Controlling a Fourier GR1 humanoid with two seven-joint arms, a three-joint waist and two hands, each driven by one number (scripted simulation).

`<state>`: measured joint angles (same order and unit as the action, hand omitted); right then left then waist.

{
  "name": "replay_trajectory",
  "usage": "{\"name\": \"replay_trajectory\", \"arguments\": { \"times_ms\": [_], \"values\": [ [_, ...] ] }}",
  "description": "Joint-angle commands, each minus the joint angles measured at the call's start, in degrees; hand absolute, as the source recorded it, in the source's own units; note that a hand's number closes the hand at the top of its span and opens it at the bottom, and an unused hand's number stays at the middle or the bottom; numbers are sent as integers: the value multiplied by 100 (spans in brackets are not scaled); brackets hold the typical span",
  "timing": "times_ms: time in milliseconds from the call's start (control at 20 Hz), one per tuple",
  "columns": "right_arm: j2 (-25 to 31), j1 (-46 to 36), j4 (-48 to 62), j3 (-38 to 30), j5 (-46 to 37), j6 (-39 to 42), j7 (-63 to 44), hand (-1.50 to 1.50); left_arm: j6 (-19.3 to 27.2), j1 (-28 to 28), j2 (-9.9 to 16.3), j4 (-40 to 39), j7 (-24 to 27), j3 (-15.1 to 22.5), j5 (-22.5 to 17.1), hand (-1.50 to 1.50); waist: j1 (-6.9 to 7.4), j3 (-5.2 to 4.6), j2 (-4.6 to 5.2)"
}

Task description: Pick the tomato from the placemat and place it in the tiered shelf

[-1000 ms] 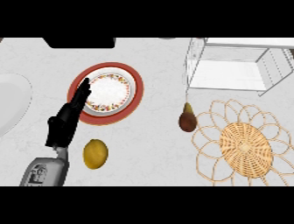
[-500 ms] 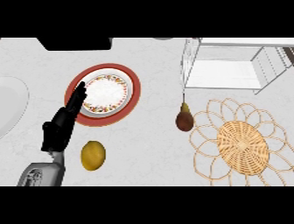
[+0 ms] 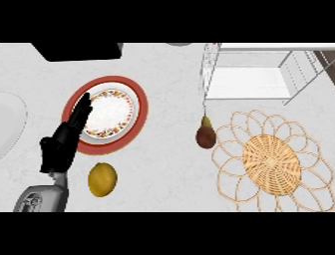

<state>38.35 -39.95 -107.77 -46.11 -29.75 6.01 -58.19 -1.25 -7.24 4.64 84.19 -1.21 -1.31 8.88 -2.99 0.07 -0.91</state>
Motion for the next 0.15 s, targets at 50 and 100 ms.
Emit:
{"name": "replay_trajectory", "arguments": {
  "times_ms": [50,100],
  "values": [
    [348,1011,-352,-1553,1422,1147,114,-150,60,-119,-91,99,-232,106,66,0,-45,8,8],
    [512,1091,-412,-1727,1709,1466,8,-150,193,18,-170,265,-253,174,159,0,-28,5,-4]
  ]
}}
